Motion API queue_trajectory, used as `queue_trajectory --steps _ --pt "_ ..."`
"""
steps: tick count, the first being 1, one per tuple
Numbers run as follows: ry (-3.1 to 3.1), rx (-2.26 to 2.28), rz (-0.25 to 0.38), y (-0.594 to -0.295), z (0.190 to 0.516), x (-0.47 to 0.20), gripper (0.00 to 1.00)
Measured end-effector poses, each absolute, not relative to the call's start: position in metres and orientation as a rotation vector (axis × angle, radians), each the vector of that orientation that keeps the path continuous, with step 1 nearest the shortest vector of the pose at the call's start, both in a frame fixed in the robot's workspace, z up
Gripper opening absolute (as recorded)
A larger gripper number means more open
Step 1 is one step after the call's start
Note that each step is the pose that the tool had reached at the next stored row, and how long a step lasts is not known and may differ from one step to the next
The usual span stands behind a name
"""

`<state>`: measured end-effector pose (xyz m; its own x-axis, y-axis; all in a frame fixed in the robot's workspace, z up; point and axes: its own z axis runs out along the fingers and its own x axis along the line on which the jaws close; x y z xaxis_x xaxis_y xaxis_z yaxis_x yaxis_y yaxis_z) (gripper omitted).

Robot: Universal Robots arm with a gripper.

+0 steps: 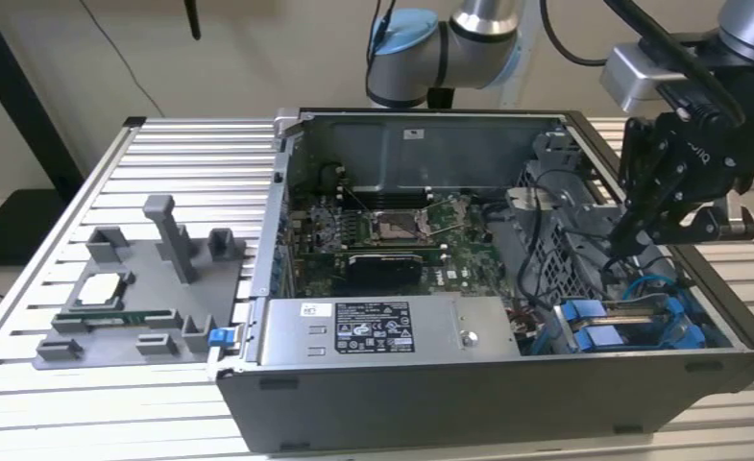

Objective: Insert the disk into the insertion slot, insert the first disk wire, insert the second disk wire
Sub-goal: 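Insert the first disk wire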

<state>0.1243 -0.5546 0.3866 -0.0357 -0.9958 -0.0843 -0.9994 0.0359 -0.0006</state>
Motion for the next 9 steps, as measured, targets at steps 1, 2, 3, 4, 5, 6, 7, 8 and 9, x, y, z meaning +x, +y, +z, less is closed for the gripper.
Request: queue_trajectory --steps 1,2,3,4,5,6,7,8,9 --pt "2.22 -2.141 0.091 -0.555 0.386 0.126 0.0" --pt "2.223 -2.144 0.093 -0.555 0.386 0.128 0.0" --pt "2.225 -2.146 0.095 -0.555 0.386 0.129 0.0" --pt "2.227 -2.148 0.098 -0.555 0.385 0.131 0.0" --pt "2.229 -2.149 0.1 -0.555 0.384 0.133 0.0" --pt "2.231 -2.15 0.103 -0.555 0.384 0.135 0.0" --pt "2.232 -2.152 0.105 -0.556 0.383 0.137 0.0" --pt "2.233 -2.152 0.106 -0.556 0.383 0.138 0.0" --pt "2.233 -2.153 0.107 -0.556 0.382 0.139 0.0"
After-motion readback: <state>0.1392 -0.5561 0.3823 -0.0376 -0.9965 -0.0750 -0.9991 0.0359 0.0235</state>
